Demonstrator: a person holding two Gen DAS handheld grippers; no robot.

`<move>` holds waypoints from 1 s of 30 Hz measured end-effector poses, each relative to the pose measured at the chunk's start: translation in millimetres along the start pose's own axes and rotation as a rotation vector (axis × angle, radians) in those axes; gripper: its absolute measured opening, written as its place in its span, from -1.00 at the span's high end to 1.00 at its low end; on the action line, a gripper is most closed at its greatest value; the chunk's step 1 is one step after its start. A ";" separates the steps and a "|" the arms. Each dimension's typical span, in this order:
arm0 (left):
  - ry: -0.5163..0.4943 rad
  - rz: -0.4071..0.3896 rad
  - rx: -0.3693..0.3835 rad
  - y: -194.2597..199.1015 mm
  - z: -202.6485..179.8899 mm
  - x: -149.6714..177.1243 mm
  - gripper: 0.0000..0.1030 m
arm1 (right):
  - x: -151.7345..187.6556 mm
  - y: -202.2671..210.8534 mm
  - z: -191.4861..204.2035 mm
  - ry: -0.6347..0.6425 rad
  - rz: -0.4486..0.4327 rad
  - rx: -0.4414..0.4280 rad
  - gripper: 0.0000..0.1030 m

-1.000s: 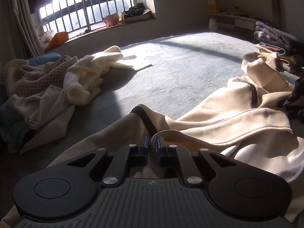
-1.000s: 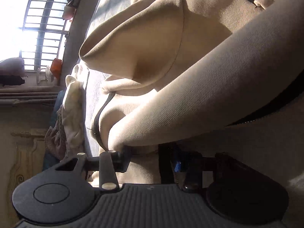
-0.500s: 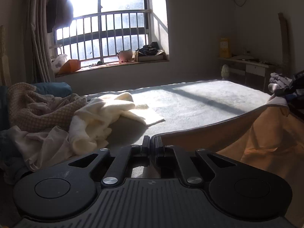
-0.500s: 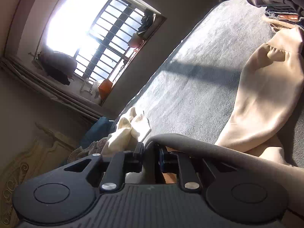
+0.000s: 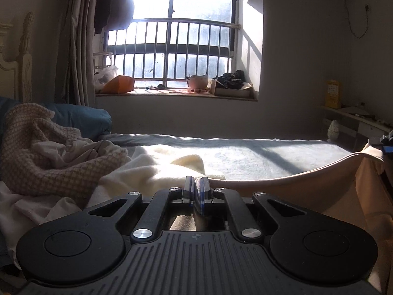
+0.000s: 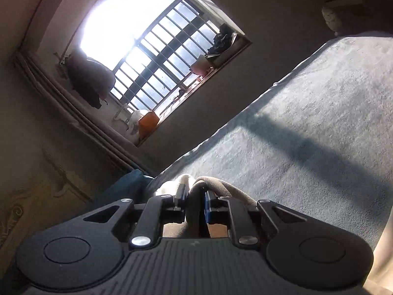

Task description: Fold clothes

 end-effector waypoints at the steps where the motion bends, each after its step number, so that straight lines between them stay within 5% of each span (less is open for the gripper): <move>1: -0.007 -0.008 -0.006 -5.4 -2.1 -3.2 0.94 | -5.1 -7.7 -2.1 -0.005 -0.011 0.001 0.69; 5: -0.032 0.011 -0.049 -37.4 -10.1 -8.5 0.94 | -16.4 -42.3 -11.6 -0.011 -0.013 0.030 0.69; 8: 0.000 0.112 -0.109 -60.3 -0.3 17.5 0.89 | -12.3 -81.1 -27.3 -0.038 0.092 0.060 0.64; 11: 0.032 0.214 -0.170 -83.1 9.5 43.4 0.66 | 16.3 -121.0 -58.5 -0.138 0.268 0.181 0.28; 14: 0.063 0.316 -0.230 -105.7 19.2 69.4 0.32 | 41.8 -127.3 -74.7 -0.190 0.348 0.246 0.21; 21: 0.156 0.313 -0.219 -88.2 29.4 52.6 0.03 | 30.5 -90.7 -69.9 -0.182 0.340 0.138 0.03; 30: 0.258 0.326 -0.119 5.8 60.5 -14.3 -0.05 | 27.9 47.5 -31.0 -0.043 0.378 -0.042 0.02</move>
Point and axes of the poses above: each gripper's, at about its wrist camera, not at the fingertips, and y roughly against the way its jaws point, z to its left, x to its underside, the point moved 1 cm from there along -y, roughly the way its jaws point, and after that the axes turned 13 degrees about y, right-handed, at the moved point
